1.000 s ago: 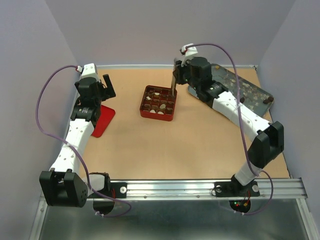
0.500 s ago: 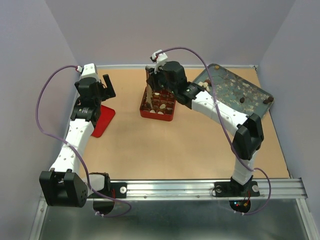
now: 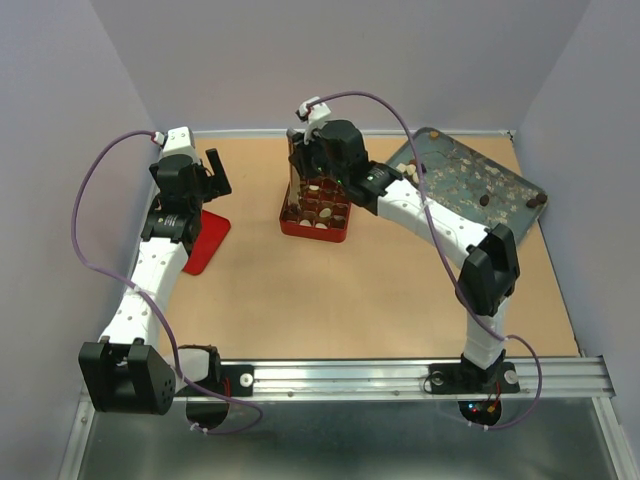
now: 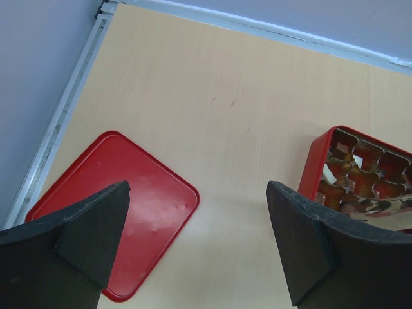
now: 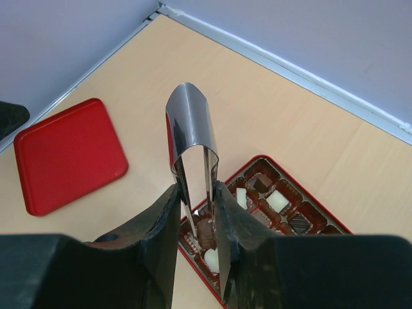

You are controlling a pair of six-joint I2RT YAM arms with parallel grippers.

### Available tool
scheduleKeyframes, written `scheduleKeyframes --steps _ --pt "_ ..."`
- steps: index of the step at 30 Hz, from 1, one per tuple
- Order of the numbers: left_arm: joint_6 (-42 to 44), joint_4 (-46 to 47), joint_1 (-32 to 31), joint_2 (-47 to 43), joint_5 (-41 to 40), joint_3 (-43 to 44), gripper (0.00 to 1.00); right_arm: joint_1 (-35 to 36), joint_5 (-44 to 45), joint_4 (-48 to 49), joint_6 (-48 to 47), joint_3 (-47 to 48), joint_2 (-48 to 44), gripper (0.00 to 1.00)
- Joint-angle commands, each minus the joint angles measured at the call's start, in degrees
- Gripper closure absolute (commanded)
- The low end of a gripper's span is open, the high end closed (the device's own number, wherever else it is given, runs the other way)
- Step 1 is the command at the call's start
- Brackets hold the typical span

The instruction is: Pack the chocolate

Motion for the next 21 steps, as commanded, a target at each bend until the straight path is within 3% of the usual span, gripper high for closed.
scheduleKeyframes --steps 1,14,21 --pt "0.4 2.1 0.4 -0.9 -0.1 0.1 0.01 0.9 -1.1 2.8 1.0 4.0 0.0 0.76" --pt "0.4 2.1 0.4 -0.9 0.1 0.1 0.01 1.5 -1.9 2.8 1.9 4.1 1.3 0.76" --pt "0.4 2.0 0.4 -0.9 0.2 0.1 0.01 1.6 -1.7 2.7 1.9 4.5 1.7 0.67"
